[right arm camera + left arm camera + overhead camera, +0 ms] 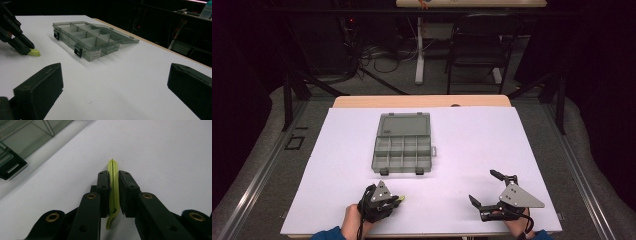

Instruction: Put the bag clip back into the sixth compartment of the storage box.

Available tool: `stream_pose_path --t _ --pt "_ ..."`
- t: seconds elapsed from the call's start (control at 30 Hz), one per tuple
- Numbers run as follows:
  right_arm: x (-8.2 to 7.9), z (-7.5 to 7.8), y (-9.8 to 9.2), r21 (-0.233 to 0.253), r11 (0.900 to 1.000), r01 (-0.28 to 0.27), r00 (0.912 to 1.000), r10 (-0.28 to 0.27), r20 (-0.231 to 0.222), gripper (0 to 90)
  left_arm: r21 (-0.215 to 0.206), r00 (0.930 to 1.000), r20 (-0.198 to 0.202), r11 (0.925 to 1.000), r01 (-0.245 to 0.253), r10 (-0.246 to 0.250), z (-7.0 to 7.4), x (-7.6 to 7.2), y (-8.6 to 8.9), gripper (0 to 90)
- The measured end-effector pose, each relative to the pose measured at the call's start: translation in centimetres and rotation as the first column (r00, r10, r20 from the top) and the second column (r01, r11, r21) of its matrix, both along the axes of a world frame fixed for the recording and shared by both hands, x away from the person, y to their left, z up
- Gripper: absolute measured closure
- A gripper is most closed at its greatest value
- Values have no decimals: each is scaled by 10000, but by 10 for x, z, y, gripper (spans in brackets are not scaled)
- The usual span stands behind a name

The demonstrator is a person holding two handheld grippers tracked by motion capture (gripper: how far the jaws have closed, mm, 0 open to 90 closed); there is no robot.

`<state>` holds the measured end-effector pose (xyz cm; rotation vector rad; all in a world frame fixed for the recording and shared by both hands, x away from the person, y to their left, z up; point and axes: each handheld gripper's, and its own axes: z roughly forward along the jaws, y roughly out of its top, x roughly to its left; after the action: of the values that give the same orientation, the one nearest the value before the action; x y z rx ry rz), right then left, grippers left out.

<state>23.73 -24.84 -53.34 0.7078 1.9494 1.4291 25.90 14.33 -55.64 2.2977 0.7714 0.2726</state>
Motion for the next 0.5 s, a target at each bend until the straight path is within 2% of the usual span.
stream_pose_path --t 0.5 --pt "0 0 0 7 10000 14 10000 -14 44 0 -157 9997 152 9997 -168 170 4 1 5 795"
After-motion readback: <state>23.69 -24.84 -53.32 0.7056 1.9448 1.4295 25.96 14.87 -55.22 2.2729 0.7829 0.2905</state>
